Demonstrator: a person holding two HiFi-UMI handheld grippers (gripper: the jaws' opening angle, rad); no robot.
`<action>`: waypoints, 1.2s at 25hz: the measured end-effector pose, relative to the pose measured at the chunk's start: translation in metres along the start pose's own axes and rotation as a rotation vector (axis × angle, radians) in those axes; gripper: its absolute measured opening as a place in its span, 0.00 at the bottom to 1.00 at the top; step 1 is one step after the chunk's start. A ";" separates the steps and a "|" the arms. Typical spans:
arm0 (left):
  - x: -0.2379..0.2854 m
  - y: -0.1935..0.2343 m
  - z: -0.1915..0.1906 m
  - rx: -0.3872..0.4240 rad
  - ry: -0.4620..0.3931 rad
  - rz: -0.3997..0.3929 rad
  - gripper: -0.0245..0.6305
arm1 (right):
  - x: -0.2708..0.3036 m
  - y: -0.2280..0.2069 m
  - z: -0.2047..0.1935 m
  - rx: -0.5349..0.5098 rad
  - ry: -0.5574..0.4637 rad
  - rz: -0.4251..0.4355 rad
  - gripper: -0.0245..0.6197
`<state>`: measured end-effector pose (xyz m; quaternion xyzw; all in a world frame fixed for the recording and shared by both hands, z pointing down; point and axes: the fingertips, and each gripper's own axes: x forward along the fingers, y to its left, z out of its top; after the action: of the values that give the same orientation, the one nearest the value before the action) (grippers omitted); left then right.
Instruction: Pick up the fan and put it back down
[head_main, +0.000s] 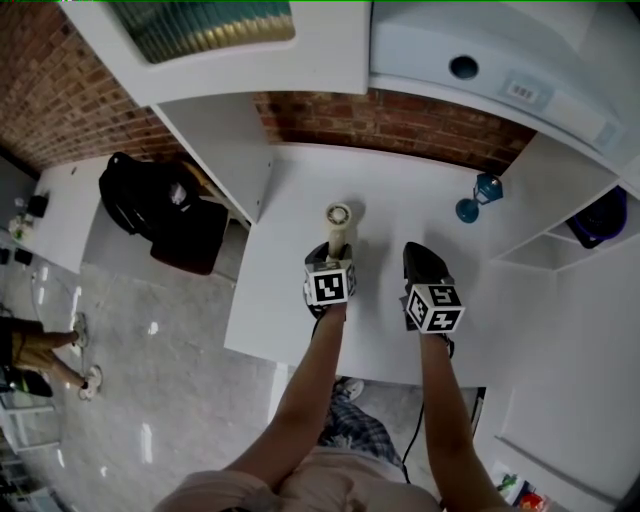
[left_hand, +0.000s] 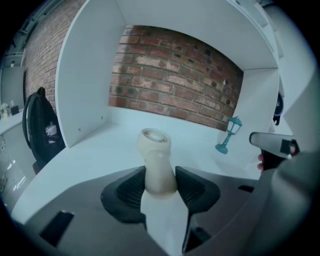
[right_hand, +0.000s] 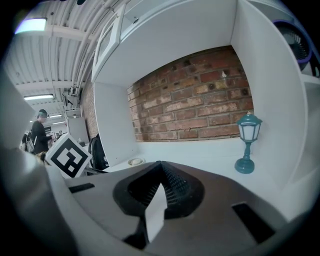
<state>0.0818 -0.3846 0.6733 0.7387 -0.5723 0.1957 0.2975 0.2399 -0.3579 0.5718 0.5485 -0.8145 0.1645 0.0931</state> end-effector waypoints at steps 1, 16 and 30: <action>-0.003 -0.002 0.003 0.003 -0.017 -0.011 0.35 | -0.002 0.000 0.000 0.004 -0.002 -0.003 0.06; -0.127 -0.030 0.106 0.159 -0.382 -0.148 0.35 | -0.050 0.005 0.043 0.062 -0.140 -0.093 0.06; -0.158 -0.044 0.129 0.193 -0.455 -0.200 0.35 | -0.053 0.014 0.065 0.071 -0.193 -0.102 0.06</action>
<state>0.0751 -0.3478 0.4680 0.8416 -0.5271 0.0480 0.1071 0.2489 -0.3314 0.4913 0.6055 -0.7843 0.1346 0.0029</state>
